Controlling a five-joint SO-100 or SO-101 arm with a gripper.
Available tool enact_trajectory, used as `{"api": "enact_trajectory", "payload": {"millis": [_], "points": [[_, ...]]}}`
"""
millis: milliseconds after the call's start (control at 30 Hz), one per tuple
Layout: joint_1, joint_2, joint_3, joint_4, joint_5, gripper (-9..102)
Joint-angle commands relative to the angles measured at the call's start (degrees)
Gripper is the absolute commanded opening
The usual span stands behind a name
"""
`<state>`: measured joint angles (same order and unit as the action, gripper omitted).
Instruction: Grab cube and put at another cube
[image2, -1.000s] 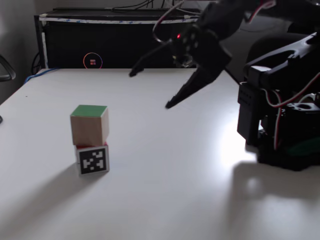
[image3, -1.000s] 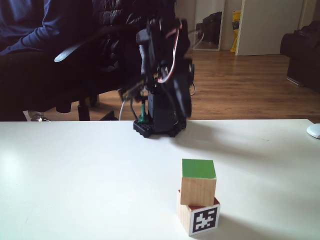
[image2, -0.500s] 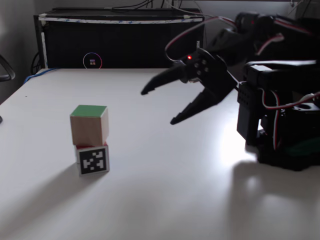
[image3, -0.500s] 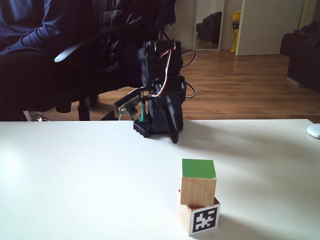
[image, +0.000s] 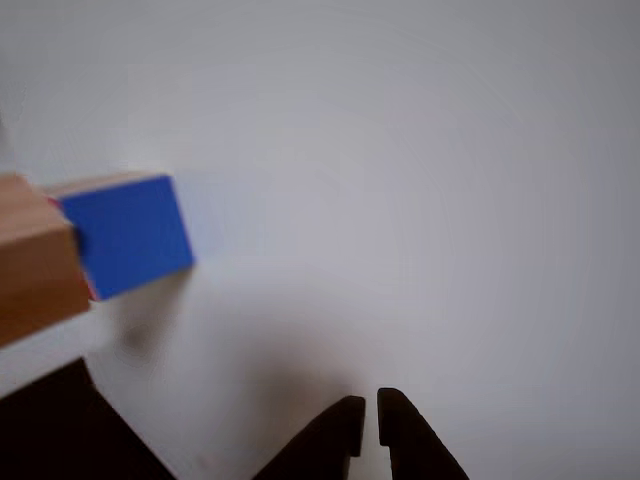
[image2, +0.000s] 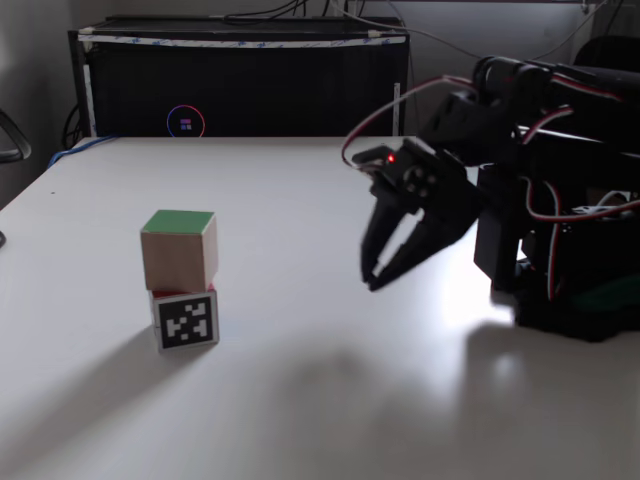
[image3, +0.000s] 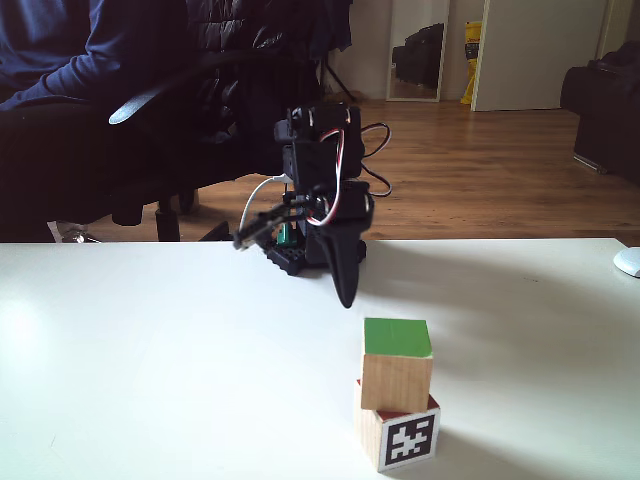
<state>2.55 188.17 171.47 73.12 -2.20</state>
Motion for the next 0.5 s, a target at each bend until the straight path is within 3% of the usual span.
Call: {"api": "enact_trajectory", "payload": {"millis": [0, 467], "points": [[-0.1, 0.3, -1.4, 0.8, -0.4, 0], [0.6, 0.2, -1.4, 0.8, -0.7, 0]]}}
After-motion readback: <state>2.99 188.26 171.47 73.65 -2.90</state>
